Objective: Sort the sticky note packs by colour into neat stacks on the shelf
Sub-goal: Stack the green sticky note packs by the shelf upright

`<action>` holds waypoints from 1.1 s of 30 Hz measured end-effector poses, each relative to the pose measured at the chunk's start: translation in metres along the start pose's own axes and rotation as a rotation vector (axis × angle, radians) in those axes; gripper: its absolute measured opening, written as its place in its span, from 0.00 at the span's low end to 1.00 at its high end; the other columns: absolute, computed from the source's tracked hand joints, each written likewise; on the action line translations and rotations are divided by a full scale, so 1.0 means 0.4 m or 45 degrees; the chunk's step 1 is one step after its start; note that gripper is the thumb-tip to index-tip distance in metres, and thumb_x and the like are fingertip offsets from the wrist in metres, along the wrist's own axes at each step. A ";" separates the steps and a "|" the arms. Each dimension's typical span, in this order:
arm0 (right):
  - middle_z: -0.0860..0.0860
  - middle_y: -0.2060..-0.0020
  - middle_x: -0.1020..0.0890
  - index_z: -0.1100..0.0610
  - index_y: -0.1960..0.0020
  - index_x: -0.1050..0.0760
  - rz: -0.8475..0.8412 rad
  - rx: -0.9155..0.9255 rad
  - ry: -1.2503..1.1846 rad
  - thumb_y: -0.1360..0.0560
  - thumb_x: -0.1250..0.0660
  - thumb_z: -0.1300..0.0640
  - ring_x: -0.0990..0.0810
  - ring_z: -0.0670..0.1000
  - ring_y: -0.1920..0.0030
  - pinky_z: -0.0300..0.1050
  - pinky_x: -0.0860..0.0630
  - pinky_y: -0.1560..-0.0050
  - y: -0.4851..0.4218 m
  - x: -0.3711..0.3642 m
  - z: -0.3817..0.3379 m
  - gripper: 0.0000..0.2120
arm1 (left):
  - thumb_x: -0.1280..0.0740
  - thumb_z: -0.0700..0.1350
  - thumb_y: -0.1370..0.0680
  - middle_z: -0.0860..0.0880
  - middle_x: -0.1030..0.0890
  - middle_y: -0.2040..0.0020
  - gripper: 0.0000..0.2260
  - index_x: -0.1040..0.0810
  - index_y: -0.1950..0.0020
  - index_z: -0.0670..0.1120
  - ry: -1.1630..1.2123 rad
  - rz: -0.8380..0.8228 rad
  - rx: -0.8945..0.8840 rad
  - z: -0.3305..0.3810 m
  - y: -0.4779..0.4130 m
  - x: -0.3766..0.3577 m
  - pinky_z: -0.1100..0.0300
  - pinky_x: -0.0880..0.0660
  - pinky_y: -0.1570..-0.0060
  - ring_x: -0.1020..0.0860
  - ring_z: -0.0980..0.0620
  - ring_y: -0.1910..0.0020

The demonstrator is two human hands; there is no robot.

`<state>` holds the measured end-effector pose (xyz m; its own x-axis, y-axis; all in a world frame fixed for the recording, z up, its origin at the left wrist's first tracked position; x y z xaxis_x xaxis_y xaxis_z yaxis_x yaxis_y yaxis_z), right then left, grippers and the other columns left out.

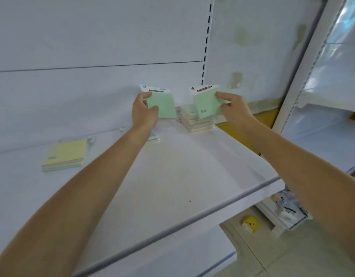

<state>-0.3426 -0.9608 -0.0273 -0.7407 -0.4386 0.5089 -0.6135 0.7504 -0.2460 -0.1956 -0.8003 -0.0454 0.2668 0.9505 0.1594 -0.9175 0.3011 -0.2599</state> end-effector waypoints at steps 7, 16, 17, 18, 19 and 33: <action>0.56 0.37 0.25 0.57 0.31 0.32 -0.219 0.147 0.082 0.22 0.47 0.64 0.25 0.51 0.54 0.39 0.29 0.54 -0.122 -0.055 -0.001 0.20 | 0.39 0.32 0.28 0.44 0.25 0.40 0.21 0.28 0.36 0.45 0.043 0.160 0.026 0.010 -0.029 -0.029 0.50 0.27 0.37 0.26 0.44 0.38; 0.61 0.39 0.25 0.63 0.42 0.24 -0.218 0.195 0.307 0.24 0.48 0.62 0.31 0.63 0.37 0.48 0.32 0.44 -0.173 -0.090 0.056 0.18 | 0.38 0.32 0.28 0.47 0.26 0.47 0.20 0.27 0.37 0.43 -0.022 0.190 -0.036 0.045 0.009 -0.079 0.57 0.27 0.44 0.26 0.50 0.46; 0.60 0.35 0.29 0.60 0.38 0.26 -0.194 0.246 0.297 0.24 0.47 0.61 0.34 0.61 0.34 0.48 0.34 0.40 -0.165 -0.081 0.053 0.18 | 0.38 0.33 0.28 0.46 0.25 0.45 0.20 0.27 0.37 0.44 -0.021 0.184 -0.032 0.050 0.009 -0.081 0.56 0.27 0.43 0.26 0.49 0.45; 0.59 0.33 0.33 0.58 0.33 0.31 -0.169 0.301 0.269 0.23 0.47 0.61 0.37 0.60 0.31 0.48 0.37 0.35 -0.154 -0.070 0.051 0.19 | 0.37 0.33 0.28 0.45 0.24 0.44 0.20 0.27 0.37 0.44 -0.019 0.180 -0.026 0.056 0.006 -0.084 0.54 0.26 0.41 0.25 0.47 0.43; 0.58 0.32 0.35 0.58 0.31 0.33 -0.142 0.372 0.240 0.23 0.46 0.61 0.39 0.58 0.30 0.48 0.40 0.32 -0.138 -0.059 0.050 0.20 | 0.37 0.33 0.28 0.44 0.24 0.44 0.20 0.27 0.37 0.45 -0.016 0.175 -0.023 0.063 0.001 -0.089 0.52 0.26 0.41 0.25 0.47 0.44; 0.48 0.31 0.33 0.49 0.31 0.35 -0.850 0.766 0.615 0.23 0.43 0.45 0.41 0.51 0.29 0.50 0.44 0.26 0.046 -0.062 0.155 0.22 | 0.34 0.45 0.25 0.46 0.24 0.49 0.15 0.24 0.39 0.43 -0.657 -0.193 -0.187 0.076 -0.025 -0.255 0.58 0.31 0.42 0.25 0.48 0.48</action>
<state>-0.3524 -0.9669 -0.0957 -0.0891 -0.3304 0.9396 -0.9954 -0.0052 -0.0962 -0.2227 -0.9025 -0.0301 0.1794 0.7462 0.6411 -0.8194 0.4739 -0.3223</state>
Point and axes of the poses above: each hand's wrist, its own y-axis away from the middle knuckle, its own x-axis out of the back of the hand, z = x × y, the point moved 1 cm from there along -y, towards the middle knuckle
